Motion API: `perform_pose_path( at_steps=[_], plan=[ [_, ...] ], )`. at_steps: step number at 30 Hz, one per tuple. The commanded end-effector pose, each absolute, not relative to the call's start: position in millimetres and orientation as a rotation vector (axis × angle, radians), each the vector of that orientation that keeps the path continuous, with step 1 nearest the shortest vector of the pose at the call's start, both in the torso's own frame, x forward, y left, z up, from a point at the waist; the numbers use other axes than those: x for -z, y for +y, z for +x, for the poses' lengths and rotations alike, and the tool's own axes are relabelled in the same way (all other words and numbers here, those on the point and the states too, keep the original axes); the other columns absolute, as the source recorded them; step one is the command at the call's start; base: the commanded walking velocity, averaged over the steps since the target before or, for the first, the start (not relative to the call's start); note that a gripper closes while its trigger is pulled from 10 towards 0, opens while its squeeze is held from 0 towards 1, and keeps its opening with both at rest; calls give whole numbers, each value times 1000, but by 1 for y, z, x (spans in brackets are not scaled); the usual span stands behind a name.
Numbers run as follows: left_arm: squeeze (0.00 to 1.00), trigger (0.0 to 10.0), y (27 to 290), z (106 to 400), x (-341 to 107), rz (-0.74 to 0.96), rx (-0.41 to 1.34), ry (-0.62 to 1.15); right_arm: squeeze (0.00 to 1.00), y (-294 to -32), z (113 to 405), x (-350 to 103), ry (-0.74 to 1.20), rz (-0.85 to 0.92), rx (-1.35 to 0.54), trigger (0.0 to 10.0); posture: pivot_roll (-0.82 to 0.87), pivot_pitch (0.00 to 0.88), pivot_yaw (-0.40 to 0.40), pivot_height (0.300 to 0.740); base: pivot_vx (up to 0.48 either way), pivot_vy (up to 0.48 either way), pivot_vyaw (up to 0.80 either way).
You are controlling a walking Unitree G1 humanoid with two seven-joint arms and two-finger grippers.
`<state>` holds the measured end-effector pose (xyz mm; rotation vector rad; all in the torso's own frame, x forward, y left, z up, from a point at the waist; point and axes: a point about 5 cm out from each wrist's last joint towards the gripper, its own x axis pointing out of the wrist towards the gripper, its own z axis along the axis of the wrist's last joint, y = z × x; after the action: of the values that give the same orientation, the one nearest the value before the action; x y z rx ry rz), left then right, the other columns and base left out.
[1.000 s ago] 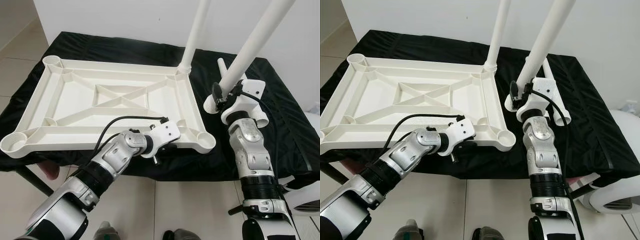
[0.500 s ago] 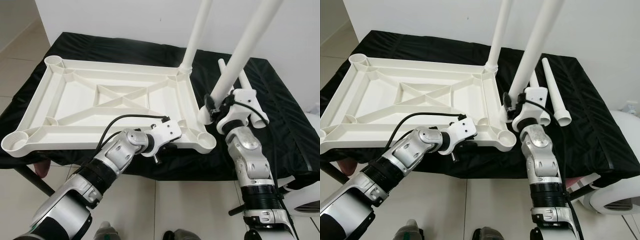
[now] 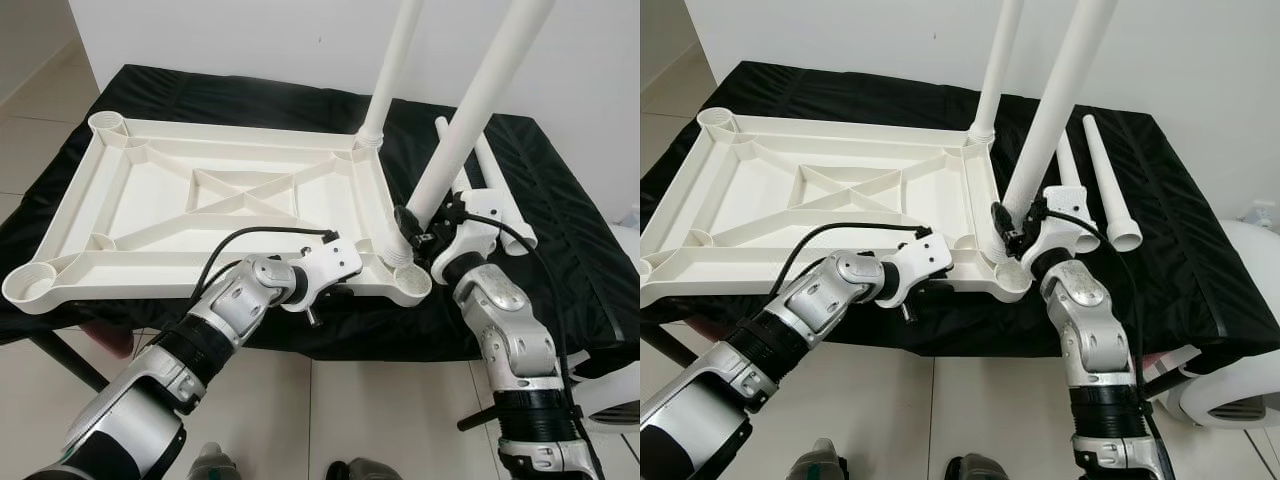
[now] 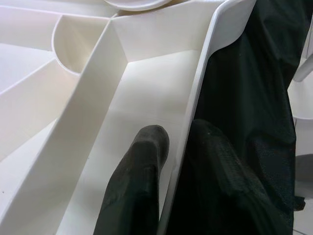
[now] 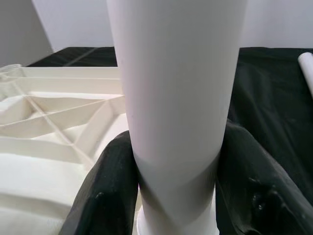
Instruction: Building children table
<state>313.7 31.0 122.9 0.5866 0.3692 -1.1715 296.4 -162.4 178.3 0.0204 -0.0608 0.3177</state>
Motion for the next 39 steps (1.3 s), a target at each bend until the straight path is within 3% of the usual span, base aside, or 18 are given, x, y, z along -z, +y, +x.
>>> perform_pose_path(
  at_steps=[1,12,26,39],
  plan=[
    [0,10000,36,316,-116,607,1163,416,0,-168,295,-182,-70,31,-311,10000,13,41,-62,740,0,0,0],
    [0,10000,58,321,-111,596,1091,451,0,-167,298,-192,-122,106,-302,10000,23,48,-62,740,0,0,0],
    [0,10000,107,322,-105,579,953,515,0,-170,296,-193,-128,103,-305,10000,19,37,-60,740,0,0,0],
    [0,10000,108,318,-108,545,910,495,0,-168,298,-195,-132,94,-320,10000,21,28,-69,740,0,0,0]
  ],
)
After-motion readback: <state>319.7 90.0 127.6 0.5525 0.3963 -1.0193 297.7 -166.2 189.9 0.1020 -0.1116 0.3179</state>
